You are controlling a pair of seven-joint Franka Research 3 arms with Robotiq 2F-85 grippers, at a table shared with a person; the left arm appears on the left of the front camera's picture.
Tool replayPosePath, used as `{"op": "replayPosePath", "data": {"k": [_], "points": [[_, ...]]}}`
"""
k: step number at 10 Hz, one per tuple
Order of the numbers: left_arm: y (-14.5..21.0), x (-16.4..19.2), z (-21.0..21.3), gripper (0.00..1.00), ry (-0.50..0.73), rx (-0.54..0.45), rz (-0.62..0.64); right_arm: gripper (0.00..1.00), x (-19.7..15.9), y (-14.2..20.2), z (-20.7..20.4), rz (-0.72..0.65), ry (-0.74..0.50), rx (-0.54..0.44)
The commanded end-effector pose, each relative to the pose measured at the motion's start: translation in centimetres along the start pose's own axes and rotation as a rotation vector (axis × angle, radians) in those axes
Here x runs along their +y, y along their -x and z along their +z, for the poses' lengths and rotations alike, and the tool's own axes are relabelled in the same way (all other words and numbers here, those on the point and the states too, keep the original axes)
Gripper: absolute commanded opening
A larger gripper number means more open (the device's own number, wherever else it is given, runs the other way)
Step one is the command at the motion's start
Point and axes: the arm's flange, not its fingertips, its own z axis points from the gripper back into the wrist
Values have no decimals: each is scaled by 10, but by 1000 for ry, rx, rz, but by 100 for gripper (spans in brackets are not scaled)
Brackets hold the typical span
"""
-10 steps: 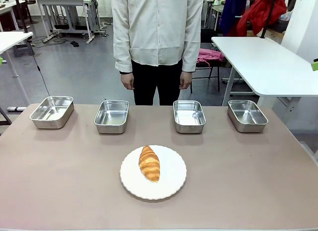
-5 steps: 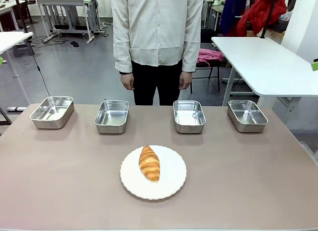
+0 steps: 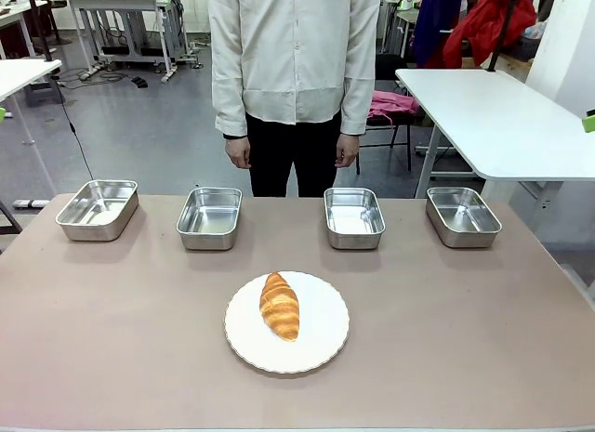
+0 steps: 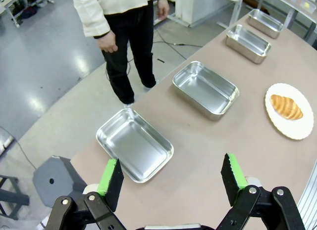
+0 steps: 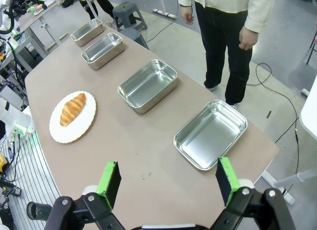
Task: Place the bread in the container.
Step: Place the Butter Roll into the Airtight Container indicated by the human.
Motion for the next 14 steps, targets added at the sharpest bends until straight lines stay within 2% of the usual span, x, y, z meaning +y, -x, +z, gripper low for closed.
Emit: {"op": "replayPosePath", "data": {"k": [1, 14], "points": [[0, 1, 3, 100, 9, -16, -3, 100, 2, -2, 1, 7, -7, -15], [0, 1, 3, 100, 9, -16, -3, 100, 2, -2, 1, 7, -7, -15]]}}
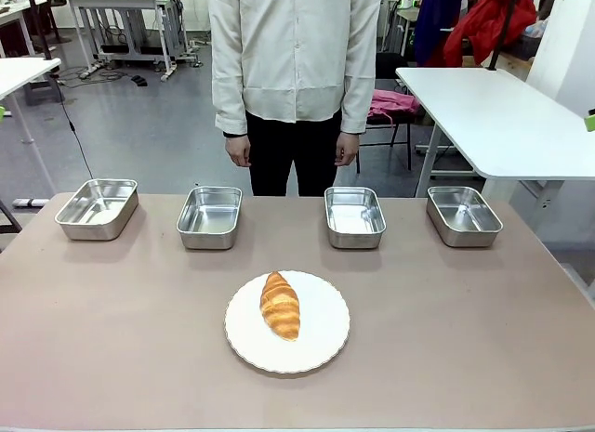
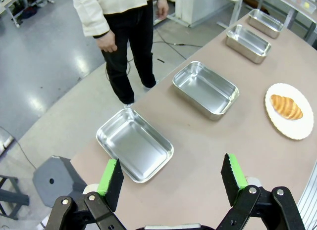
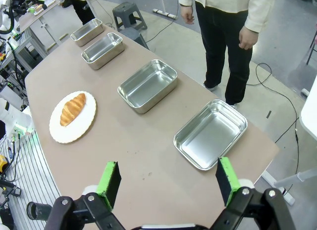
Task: Place the bread in the container.
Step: Place the Butter Roll into the Airtight Container indicated by the human.
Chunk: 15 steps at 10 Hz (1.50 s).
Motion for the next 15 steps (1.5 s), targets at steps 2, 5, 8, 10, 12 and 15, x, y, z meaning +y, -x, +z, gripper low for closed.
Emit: {"op": "replayPosePath", "data": {"k": [2, 5, 8, 10, 12, 15], "points": [[0, 1, 3, 100, 9, -16, -3, 100, 2, -2, 1, 7, -7, -15], [0, 1, 3, 100, 9, -16, -3, 100, 2, -2, 1, 7, -7, -15], [0, 1, 3, 100, 9, -16, -3, 100, 2, -2, 1, 7, -7, -15], [0, 1, 3, 100, 9, -16, -3, 100, 2, -2, 1, 7, -7, -15], [0, 1, 3, 100, 9, -16, -3, 100, 2, -2, 1, 7, -7, -15], [0, 1, 3, 100, 9, -16, -3, 100, 2, -2, 1, 7, -7, -15]]}}
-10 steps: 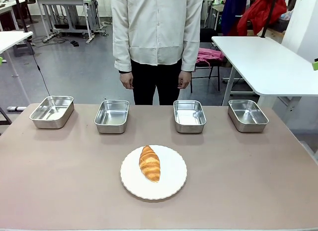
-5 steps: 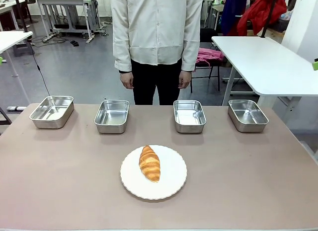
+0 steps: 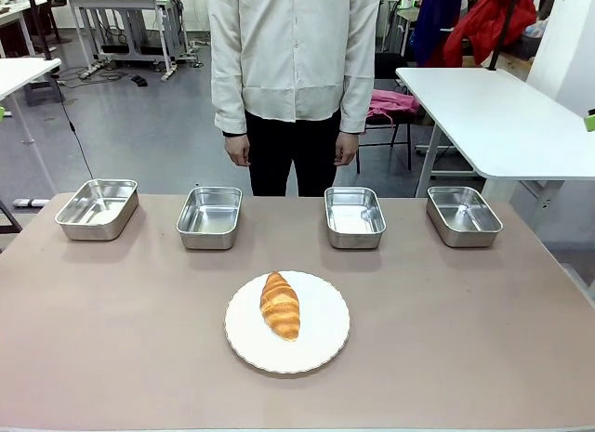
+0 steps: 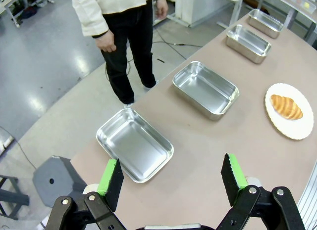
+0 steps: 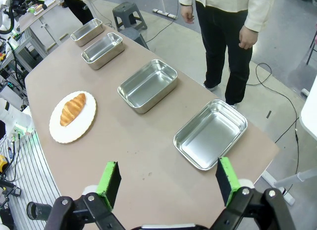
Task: Place the bread in the container.
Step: Place the Butter Roll into the Airtight Container indicated by the human.
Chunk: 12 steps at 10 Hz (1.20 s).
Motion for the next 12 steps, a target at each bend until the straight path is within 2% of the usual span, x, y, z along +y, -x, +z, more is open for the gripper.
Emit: {"op": "replayPosePath", "data": {"k": [1, 12], "points": [[0, 1, 3, 100, 9, -16, -3, 100, 2, -2, 1, 7, -7, -15], [0, 1, 3, 100, 9, -16, -3, 100, 2, -2, 1, 7, -7, -15]]}}
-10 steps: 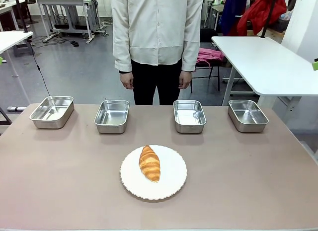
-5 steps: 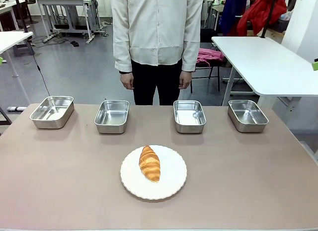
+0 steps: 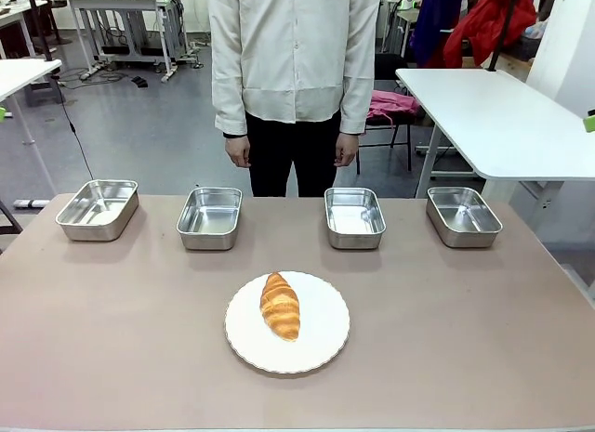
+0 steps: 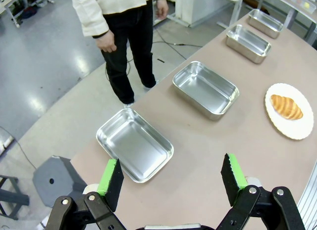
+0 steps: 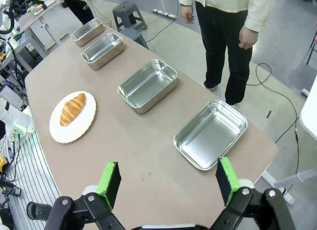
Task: Place the bread in the container.
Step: Place the Butter Roll into the Airtight Container indicated by the human.
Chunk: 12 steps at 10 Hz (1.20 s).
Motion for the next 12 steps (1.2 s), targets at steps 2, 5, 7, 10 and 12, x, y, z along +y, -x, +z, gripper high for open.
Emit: {"op": "replayPosePath", "data": {"k": [2, 5, 7, 10, 12], "points": [[0, 1, 3, 100, 9, -16, -3, 100, 2, -2, 1, 7, -7, -15], [0, 1, 3, 100, 9, -16, -3, 100, 2, -2, 1, 7, -7, -15], [0, 1, 3, 100, 9, -16, -3, 100, 2, -2, 1, 7, -7, -15], [0, 1, 3, 100, 9, -16, -3, 100, 2, -2, 1, 7, -7, -15], [0, 1, 3, 100, 9, -16, -3, 100, 2, -2, 1, 7, -7, -15]]}}
